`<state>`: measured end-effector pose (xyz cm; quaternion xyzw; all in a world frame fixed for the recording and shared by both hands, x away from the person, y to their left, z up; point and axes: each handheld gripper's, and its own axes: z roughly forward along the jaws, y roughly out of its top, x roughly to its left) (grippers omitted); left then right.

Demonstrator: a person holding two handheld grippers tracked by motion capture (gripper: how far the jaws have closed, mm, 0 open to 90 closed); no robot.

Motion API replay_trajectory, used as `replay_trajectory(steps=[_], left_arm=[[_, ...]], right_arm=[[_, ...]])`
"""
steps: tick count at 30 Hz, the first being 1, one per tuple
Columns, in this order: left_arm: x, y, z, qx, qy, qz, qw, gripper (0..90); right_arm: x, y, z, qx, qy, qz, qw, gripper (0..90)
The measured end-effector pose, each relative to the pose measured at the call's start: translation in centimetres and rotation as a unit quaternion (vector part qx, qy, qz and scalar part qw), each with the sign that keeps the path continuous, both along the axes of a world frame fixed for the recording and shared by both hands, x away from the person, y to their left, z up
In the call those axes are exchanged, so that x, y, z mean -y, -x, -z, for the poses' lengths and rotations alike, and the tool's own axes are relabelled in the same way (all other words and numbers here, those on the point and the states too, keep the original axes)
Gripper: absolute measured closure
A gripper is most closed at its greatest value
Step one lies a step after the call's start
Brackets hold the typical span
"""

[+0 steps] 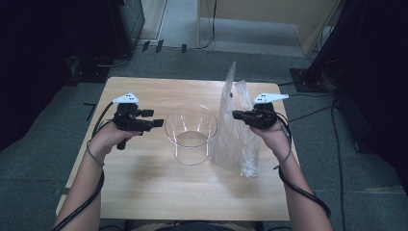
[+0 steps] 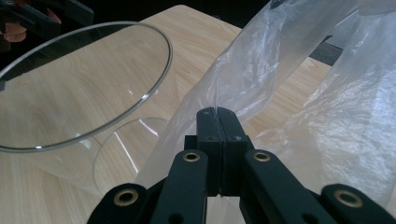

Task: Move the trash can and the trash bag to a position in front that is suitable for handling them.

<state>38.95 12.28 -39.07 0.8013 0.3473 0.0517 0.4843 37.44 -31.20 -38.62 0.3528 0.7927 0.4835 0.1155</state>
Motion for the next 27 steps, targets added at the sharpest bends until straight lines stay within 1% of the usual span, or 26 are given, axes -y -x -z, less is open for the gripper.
replay_trajectory(steps=[1, 2, 3, 4, 6, 7, 9, 12, 16, 18, 21, 24, 26, 27], left_arm=[[0.1, 0.1, -0.2, 0.003, -0.001, -0.006, 1.0000, 29.6], [0.2, 0.3, -0.4, 0.007, -0.006, -0.009, 0.9999, 29.7], [0.4, 0.5, -0.6, 0.011, -0.009, -0.006, 0.9999, 29.7], [0.6, 0.6, -0.8, 0.011, -0.007, -0.001, 0.9999, 29.7], [1.1, 0.7, -1.0, 0.006, -0.006, 0.010, 0.9999, 29.7], [1.3, 0.8, -1.1, 0.006, -0.006, 0.016, 0.9998, 29.7], [1.7, 0.7, -1.2, 0.003, 0.000, 0.021, 0.9998, 29.6], [2.2, 0.6, -1.4, -0.006, 0.016, 0.023, 0.9996, 29.3], [2.6, 0.5, -1.7, -0.015, 0.027, 0.023, 0.9993, 29.1], [2.7, 0.5, -1.7, -0.026, 0.031, 0.023, 0.9989, 29.1], [3.0, 0.7, -1.7, -0.020, 0.020, 0.026, 0.9992, 28.5], [3.3, 1.0, -1.9, -0.009, 0.020, 0.031, 0.9993, 26.5], [3.5, 1.1, -2.0, -0.001, 0.016, 0.033, 0.9993, 25.7], [3.6, 1.0, -2.1, 0.000, 0.017, 0.033, 0.9993, 25.4]], right_arm=[[0.0, -0.1, -0.2, -0.002, -0.003, -0.001, 1.0000, 90.0], [0.0, -0.1, -0.3, -0.005, -0.004, -0.001, 1.0000, 90.0], [0.0, -0.2, -0.5, -0.007, -0.006, -0.002, 1.0000, 90.0], [0.0, -0.2, -0.7, -0.008, -0.008, 0.000, 0.9999, 90.0], [-0.1, -0.4, -1.0, -0.010, -0.012, -0.004, 0.9999, 90.0], [-0.3, -0.5, -1.3, -0.008, -0.010, -0.004, 0.9999, 90.0], [-0.6, -0.5, -1.8, -0.006, -0.006, -0.007, 0.9999, 90.0], [-1.1, -0.6, -2.3, 0.000, -0.009, -0.012, 0.9999, 90.0], [-1.9, -0.7, -2.7, 0.000, -0.012, -0.020, 0.9997, 90.0], [-2.1, -0.6, -2.8, 0.005, -0.014, -0.022, 0.9997, 90.0], [-2.3, -0.4, -2.9, 0.006, -0.013, -0.023, 0.9996, 90.0], [-2.4, -0.2, -3.1, 0.010, -0.012, -0.024, 0.9996, 90.0], [-2.4, -0.1, -3.2, 0.013, -0.012, -0.025, 0.9995, 90.0], [-2.5, 0.0, -3.3, 0.015, -0.011, -0.026, 0.9995, 90.0]])
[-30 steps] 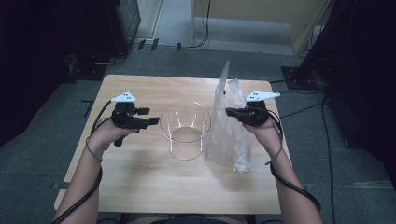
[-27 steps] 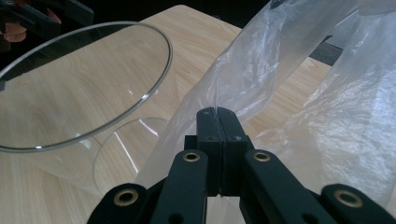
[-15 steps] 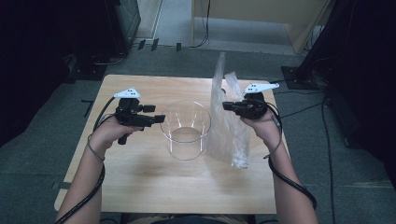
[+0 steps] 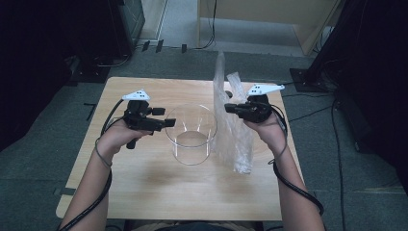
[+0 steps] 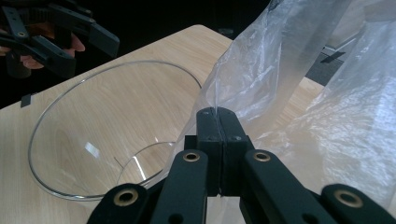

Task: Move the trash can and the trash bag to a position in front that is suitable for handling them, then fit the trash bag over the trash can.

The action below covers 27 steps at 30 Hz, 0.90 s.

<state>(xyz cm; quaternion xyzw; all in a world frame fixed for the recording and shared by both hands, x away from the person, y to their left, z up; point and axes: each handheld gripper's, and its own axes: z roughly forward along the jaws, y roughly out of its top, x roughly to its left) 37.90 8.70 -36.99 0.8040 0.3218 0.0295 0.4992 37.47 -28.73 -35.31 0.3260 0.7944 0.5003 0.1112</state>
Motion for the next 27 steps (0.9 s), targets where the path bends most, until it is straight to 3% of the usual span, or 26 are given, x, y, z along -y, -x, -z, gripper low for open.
replay_trajectory(steps=[3, 5, 9, 19, 27], left_arm=[[0.3, 0.1, -0.1, 0.002, 0.004, 0.002, 1.0000, 23.9], [0.5, 0.3, -0.1, 0.015, 0.003, 0.015, 0.9998, 20.9], [1.0, 0.6, -0.1, 0.032, -0.013, 0.027, 0.9990, 18.6], [2.3, 1.1, -0.7, 0.021, 0.005, 0.025, 0.9995, 18.7], [3.3, 1.5, -0.6, 0.022, 0.006, 0.036, 0.9991, 18.7]], right_arm=[[-0.1, 0.1, -0.2, 0.004, 0.000, -0.003, 1.0000, 90.0], [-0.2, 0.2, -0.4, 0.004, -0.004, -0.007, 1.0000, 90.0], [-0.7, 0.5, -1.0, 0.013, -0.012, -0.010, 0.9998, 90.0], [-2.5, 1.1, -1.4, 0.019, -0.022, -0.042, 0.9987, 90.0], [-4.3, 2.1, -2.2, 0.036, -0.010, -0.058, 0.9976, 90.0]])
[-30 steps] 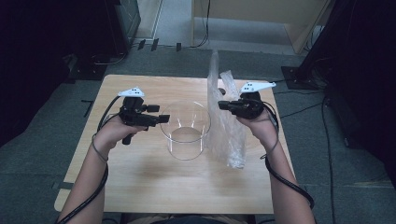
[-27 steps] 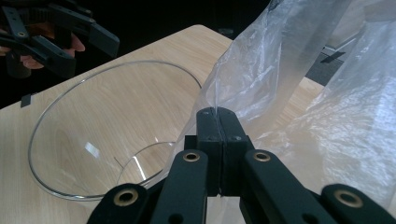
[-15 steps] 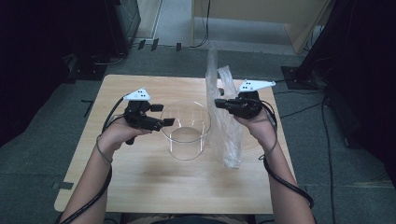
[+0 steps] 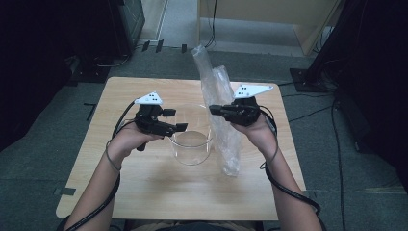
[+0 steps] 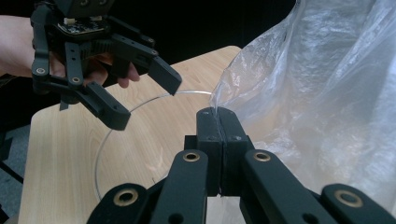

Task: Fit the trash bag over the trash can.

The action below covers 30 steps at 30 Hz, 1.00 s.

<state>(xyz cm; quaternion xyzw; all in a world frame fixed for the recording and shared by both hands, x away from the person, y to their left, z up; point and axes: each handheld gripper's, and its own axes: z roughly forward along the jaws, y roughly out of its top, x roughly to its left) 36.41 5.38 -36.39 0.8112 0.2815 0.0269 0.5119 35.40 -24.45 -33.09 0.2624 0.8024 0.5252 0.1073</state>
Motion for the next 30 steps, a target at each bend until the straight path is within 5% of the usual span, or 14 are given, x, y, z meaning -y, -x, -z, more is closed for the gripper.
replay_trajectory(steps=[8, 26, 30], left_arm=[[0.9, 0.6, -0.3, 0.015, 0.012, 0.013, 0.9997, 18.7], [3.5, 1.7, -0.2, 0.017, 0.043, 0.046, 0.9979, 18.7], [4.0, 1.8, 0.1, 0.017, 0.049, 0.036, 0.9980, 18.7]], right_arm=[[-1.7, 0.2, 0.4, -0.001, -0.001, -0.014, 0.9999, 90.0], [-4.4, 1.0, 0.2, 0.001, -0.033, -0.036, 0.9988, 89.7], [-4.8, 1.4, -0.1, 0.010, -0.040, -0.040, 0.9984, 89.4]])
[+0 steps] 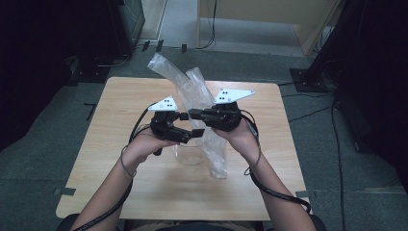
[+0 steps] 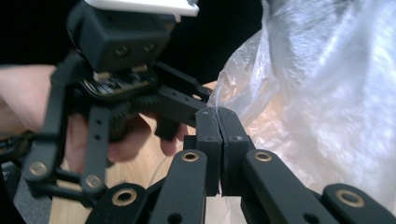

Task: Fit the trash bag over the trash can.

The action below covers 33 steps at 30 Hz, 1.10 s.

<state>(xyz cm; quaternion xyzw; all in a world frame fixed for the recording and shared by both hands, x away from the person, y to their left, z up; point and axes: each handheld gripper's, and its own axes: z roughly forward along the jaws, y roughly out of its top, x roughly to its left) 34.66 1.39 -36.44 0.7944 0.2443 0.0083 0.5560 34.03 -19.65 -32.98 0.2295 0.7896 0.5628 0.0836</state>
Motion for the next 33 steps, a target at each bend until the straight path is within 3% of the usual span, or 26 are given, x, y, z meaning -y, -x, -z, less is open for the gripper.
replay_trajectory(steps=[8, 11, 14, 19, 21, 23, 27, 33], left_arm=[[0.1, -0.1, 0.4, 0.000, 0.010, -0.013, 0.9999, 18.9], [-0.2, -0.3, 0.5, 0.005, 0.006, -0.011, 0.9999, 33.5], [-0.7, -0.5, 0.6, 0.004, 0.017, -0.018, 0.9997, 45.9], [-1.3, -0.4, 0.0, 0.032, 0.012, -0.027, 0.9990, 75.8], [-1.4, -0.3, -0.3, 0.041, 0.009, -0.033, 0.9986, 80.8], [-1.7, -0.3, -0.6, 0.051, 0.004, -0.041, 0.9979, 83.0], [-2.3, -0.4, -0.9, 0.035, 0.022, -0.042, 0.9983, 85.2], [-3.0, -0.7, -1.1, 0.038, 0.013, -0.050, 0.9980, 86.8]], right_arm=[[-0.4, 0.4, -0.3, -0.023, -0.035, -0.010, 0.9991, 89.5], [-0.5, 0.6, -0.5, -0.027, -0.044, -0.012, 0.9986, 89.4], [-0.4, 0.6, -0.6, -0.035, -0.056, -0.017, 0.9977, 89.4], [-0.5, 0.6, -0.7, -0.042, -0.064, -0.021, 0.9969, 89.3], [-0.5, 0.7, -0.7, -0.042, -0.064, -0.025, 0.9967, 88.7], [-0.4, 0.7, -0.8, -0.038, -0.067, -0.026, 0.9967, 87.5], [-0.2, 0.6, -0.9, -0.033, -0.077, -0.025, 0.9962, 76.8], [0.4, 0.1, -0.8, -0.044, -0.090, -0.032, 0.9944, 67.0]])
